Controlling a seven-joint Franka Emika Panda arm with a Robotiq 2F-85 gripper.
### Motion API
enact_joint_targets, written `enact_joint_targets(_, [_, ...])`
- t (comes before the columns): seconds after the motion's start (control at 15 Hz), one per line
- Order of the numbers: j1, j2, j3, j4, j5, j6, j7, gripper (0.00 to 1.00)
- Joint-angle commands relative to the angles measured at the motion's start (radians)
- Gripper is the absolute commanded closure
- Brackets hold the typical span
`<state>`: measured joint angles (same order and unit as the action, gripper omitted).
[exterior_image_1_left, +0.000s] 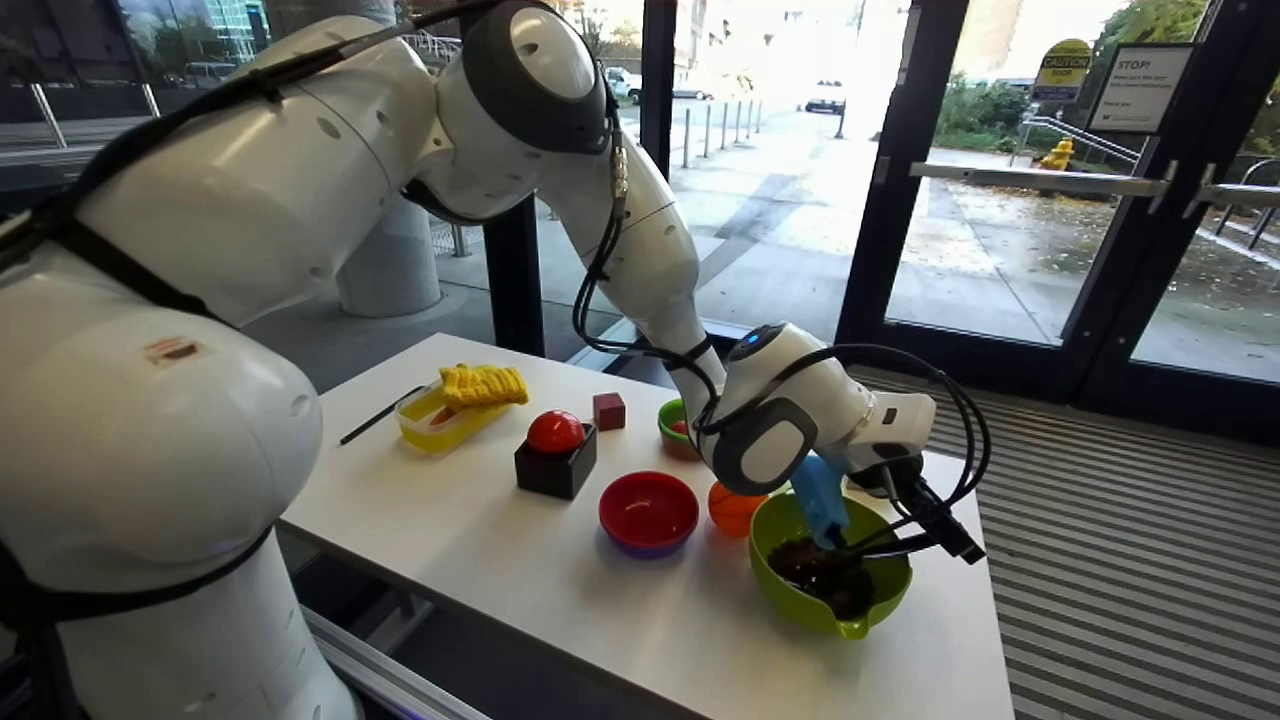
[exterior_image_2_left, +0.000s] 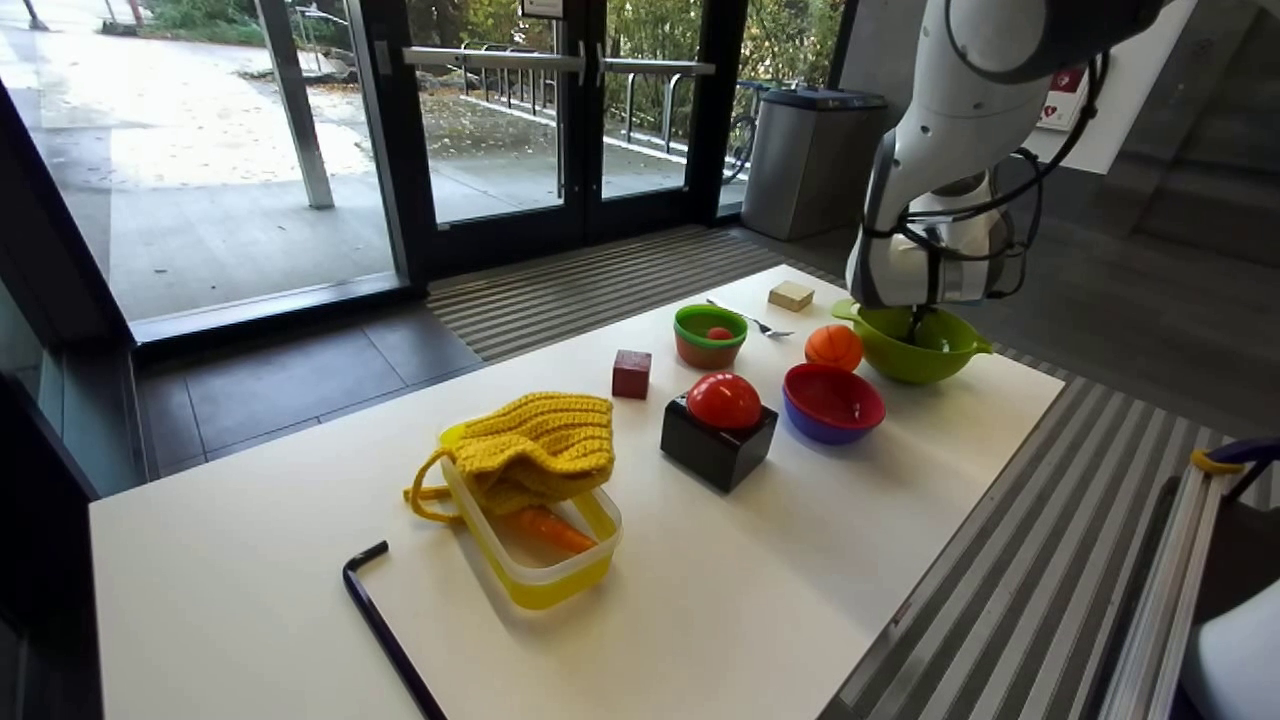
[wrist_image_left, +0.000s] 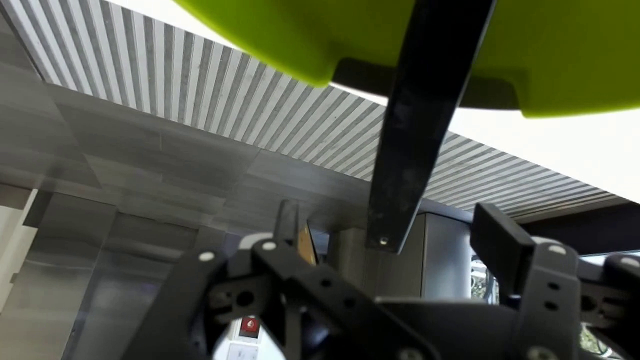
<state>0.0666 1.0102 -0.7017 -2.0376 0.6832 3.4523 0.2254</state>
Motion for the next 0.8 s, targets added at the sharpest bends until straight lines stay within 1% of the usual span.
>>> enact_joint_targets(0.0, [-0.071,-0.159,0.080,-0.111,-0.104,0.000,-0.064,0.00])
enact_joint_targets(0.13, [-0.103,-0.218,0.090,-0.139,-0.171,-0.037,-0.078,0.00])
enact_joint_targets(0.27, [-0.106,-0.291,0.069,-0.173,-0.220,-0.074,-0.081,0.00])
enact_joint_targets(0.47, [-0.074,-0.380,0.006,-0.200,-0.254,-0.135,-0.094,0.00])
enact_joint_targets(0.6, [-0.052,-0.439,-0.033,-0.205,-0.284,-0.206,-0.099,0.00])
enact_joint_targets(0.67, [-0.019,-0.449,-0.066,-0.198,-0.263,-0.262,-0.116,0.00])
enact_joint_targets(0.73, [0.019,-0.444,-0.107,-0.191,-0.256,-0.317,-0.101,0.00])
